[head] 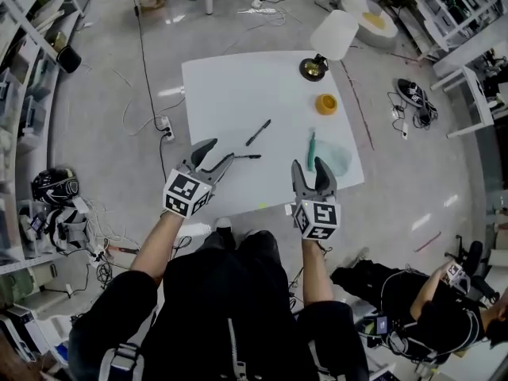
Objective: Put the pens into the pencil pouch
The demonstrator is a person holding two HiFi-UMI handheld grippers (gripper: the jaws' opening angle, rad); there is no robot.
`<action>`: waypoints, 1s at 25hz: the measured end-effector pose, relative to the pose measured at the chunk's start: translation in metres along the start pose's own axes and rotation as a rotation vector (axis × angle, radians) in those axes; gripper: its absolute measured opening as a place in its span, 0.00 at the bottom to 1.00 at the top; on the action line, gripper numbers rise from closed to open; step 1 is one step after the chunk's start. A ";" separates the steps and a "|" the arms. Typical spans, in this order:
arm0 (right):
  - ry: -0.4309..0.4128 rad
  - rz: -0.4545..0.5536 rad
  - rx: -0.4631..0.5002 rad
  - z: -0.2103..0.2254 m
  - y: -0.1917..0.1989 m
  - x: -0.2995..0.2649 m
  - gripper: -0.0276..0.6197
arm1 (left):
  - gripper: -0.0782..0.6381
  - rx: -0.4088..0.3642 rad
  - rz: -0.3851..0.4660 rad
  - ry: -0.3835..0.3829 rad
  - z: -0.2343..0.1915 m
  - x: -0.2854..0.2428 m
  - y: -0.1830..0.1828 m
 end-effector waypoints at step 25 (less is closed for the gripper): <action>-0.118 -0.298 -0.089 0.162 0.079 -0.082 0.40 | 0.44 0.043 -0.197 -0.088 0.022 -0.142 0.040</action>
Point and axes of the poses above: the fingertips, and each gripper's own axes: x backward along the fingers, z to its right, y out of its underside, the point moved 2 cm from there along x, backward along the fingers, and after that the axes turned 15 degrees about -y, right-handed, at the moved point
